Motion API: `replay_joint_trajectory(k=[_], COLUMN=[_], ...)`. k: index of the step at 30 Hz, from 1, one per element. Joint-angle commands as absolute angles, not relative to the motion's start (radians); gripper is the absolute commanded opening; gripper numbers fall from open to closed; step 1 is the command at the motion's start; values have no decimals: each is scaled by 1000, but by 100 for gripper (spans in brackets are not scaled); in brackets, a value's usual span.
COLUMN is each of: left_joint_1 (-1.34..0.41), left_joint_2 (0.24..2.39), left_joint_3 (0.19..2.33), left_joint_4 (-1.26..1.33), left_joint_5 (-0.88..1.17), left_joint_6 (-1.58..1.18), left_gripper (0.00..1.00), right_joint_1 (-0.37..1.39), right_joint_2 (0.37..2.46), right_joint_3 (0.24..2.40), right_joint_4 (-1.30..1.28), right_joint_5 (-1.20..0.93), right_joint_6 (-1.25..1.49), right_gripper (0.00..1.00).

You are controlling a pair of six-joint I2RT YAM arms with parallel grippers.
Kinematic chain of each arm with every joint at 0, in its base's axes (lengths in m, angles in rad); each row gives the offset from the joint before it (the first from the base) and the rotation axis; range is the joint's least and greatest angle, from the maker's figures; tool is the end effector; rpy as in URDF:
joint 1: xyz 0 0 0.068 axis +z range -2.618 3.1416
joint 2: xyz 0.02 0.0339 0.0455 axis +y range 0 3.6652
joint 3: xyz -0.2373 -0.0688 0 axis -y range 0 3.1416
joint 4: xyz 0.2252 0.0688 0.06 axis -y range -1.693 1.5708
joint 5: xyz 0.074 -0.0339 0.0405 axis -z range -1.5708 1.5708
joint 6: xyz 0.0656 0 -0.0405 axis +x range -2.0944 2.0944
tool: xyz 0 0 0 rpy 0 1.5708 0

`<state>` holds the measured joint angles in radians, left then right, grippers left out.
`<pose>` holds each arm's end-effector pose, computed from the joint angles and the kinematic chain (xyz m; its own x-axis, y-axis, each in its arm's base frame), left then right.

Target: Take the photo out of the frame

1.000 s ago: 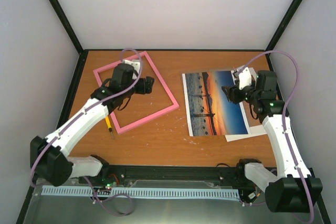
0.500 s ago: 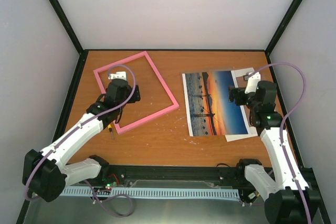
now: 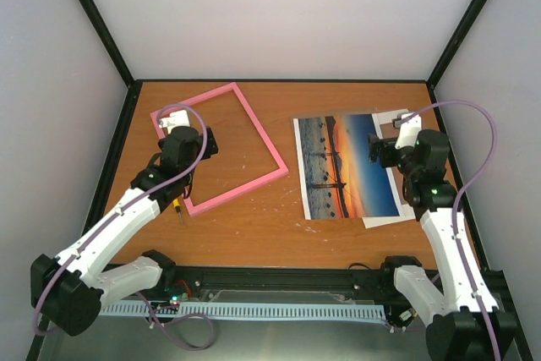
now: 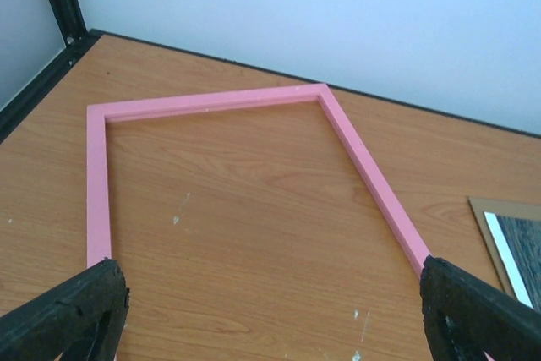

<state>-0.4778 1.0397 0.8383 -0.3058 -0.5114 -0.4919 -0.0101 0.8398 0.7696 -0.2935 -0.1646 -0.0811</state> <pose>0.2342 -0.0851 0.2681 -0.3902 -0.2618 -0.8827 -0.1851 0.9615 -0.2033 0.2202 0.0085 0.2849 -0.3430 -0.0765 -0.9362 -0.1715 0.9850 -0.0176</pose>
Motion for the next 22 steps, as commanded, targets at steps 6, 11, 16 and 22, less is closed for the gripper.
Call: replay_joint_trajectory(k=[6, 11, 16, 22], left_joint_1=[-474, -474, -473, -474], left_joint_2=[1003, 1006, 1000, 999], left_joint_3=[825, 824, 826, 831], left_joint_4=[-243, -244, -245, -251], left_joint_5=[-538, -535, -539, -548], left_joint_6=[-485, -483, -484, -490], left_gripper=[94, 94, 94, 91], right_joint_1=[-9, -9, -9, -9], right_joint_2=[915, 892, 855, 865], right_joint_3=[792, 793, 790, 785], right_joint_4=[-298, -300, -296, -293], right_joint_5=[-66, -81, -105, -97], right_joint_6=[-57, -46, -35, -42], right_gripper=[100, 100, 100, 100])
